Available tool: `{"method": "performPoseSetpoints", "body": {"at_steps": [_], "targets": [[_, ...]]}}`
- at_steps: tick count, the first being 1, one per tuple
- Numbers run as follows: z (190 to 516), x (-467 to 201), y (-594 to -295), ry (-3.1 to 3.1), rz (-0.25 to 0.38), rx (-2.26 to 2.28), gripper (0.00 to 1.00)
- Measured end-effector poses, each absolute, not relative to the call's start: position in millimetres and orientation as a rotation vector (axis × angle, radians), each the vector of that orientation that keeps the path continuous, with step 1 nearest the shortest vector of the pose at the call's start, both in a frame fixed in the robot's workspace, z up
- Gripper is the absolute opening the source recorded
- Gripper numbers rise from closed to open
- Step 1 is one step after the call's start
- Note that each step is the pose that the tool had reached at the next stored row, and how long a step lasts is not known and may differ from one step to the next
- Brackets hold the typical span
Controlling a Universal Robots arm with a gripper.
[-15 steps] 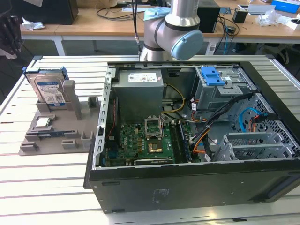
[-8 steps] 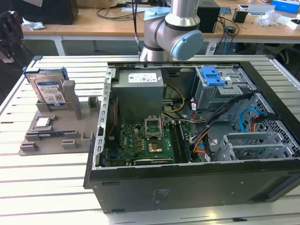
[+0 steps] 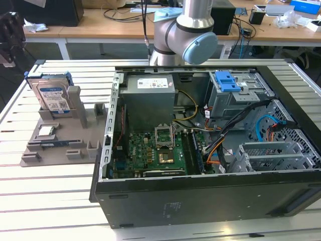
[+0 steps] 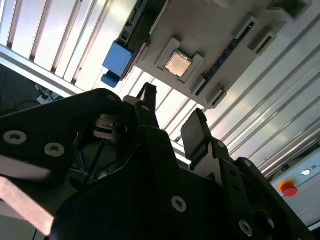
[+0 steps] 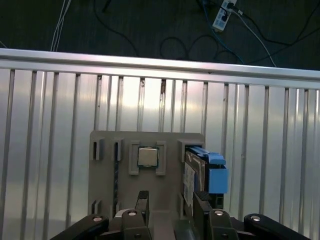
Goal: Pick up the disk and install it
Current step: 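Pick up the disk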
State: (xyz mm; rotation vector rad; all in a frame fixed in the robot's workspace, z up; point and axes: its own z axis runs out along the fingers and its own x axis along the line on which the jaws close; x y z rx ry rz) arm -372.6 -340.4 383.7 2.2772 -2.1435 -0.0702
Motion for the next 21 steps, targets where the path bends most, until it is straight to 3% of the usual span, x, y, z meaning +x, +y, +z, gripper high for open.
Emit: {"method": "performPoseSetpoints", "body": {"at_steps": [21], "targets": [[378, -367, -319, -2.143, -0.070, 2.277, 0.48]]}}
